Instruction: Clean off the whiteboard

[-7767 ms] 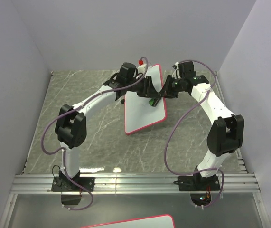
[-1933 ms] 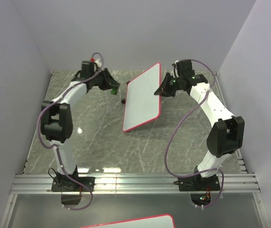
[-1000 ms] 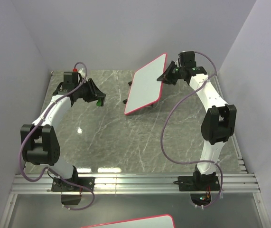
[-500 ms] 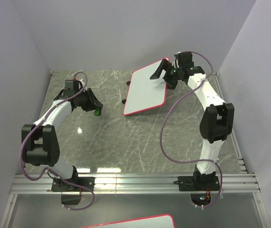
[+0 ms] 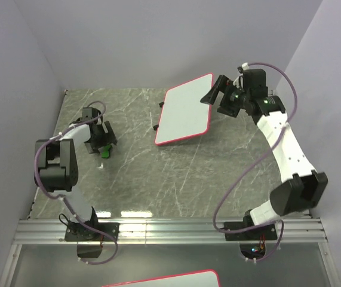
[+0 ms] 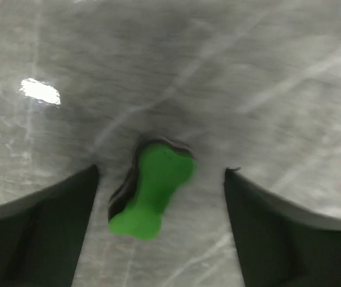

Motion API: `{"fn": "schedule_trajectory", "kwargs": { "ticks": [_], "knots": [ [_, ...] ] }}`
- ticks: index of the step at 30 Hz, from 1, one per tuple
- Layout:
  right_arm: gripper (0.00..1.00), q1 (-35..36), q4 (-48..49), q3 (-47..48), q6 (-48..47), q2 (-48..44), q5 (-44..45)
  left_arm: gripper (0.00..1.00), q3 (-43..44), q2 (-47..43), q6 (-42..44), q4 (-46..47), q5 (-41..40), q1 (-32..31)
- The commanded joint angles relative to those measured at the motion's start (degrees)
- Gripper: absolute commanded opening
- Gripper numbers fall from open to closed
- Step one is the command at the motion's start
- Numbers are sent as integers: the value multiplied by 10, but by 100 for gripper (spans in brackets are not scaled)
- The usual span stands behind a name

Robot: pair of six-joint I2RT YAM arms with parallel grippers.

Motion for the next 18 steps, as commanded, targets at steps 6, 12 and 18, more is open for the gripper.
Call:
{"fn": "schedule_trajectory", "kwargs": {
  "ticks": [6,12,18],
  "knots": [
    [100,2,-13,-112,-10,-153,65,100,14,-11,-11,9,-18,16],
    [100,2,-22,-203,-8,-274,90,99,4,-117,-28,-11,-44,15],
    [100,2,-25,-262,7,-365,97,99,-40,-246,-39,-1,46,13]
  ]
}}
